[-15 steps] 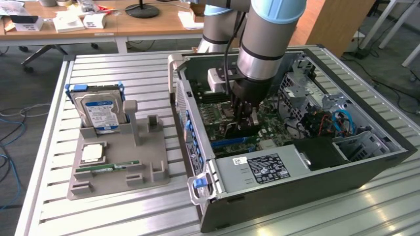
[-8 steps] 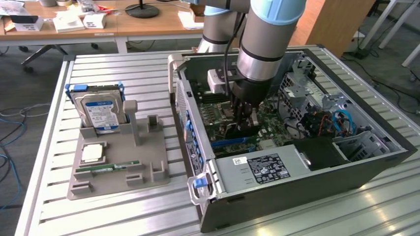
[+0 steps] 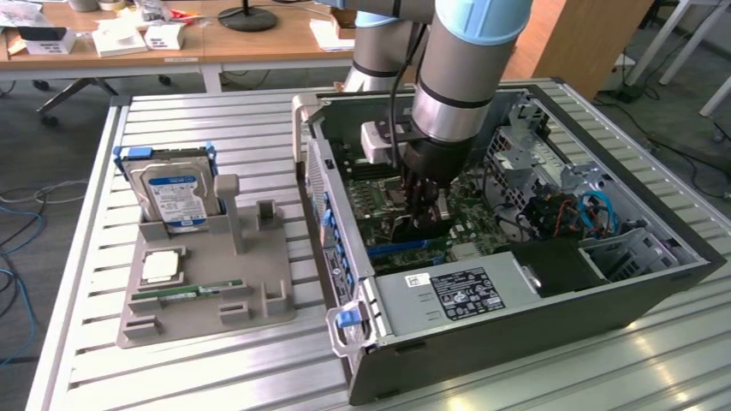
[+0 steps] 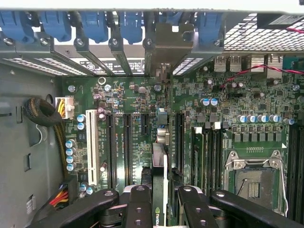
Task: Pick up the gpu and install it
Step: 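Insert the gpu into the slot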
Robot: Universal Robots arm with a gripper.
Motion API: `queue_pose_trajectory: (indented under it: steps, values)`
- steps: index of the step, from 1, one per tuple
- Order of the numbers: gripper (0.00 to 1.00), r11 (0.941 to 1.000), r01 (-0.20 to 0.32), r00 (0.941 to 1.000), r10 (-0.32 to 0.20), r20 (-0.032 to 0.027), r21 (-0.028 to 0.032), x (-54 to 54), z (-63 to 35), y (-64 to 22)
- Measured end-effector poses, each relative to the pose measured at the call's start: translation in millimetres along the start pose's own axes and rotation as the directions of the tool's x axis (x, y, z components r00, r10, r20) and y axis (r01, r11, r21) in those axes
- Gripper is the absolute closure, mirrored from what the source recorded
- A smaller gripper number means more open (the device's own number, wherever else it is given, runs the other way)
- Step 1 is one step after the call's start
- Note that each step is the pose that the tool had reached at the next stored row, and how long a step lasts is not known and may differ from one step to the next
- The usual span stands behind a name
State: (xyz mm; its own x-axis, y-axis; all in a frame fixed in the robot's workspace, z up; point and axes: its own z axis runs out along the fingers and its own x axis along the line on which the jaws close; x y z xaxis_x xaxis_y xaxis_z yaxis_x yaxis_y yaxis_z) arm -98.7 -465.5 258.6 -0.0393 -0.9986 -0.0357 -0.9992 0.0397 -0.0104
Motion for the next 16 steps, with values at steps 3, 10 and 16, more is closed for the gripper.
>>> queue_pose_trajectory:
  steps: [3,10,16]
  values:
    - [0.74,1.0000,0.000,1.0000,0.000,0.0002,0.0002,0.0,0.2,0.6]
    - [0.74,1.0000,0.000,1.0000,0.000,0.0002,0.0002,0.1,2.0,0.8]
    - [0.74,1.0000,0.000,1.0000,0.000,0.0001,0.0001,0.2,4.3,0.8]
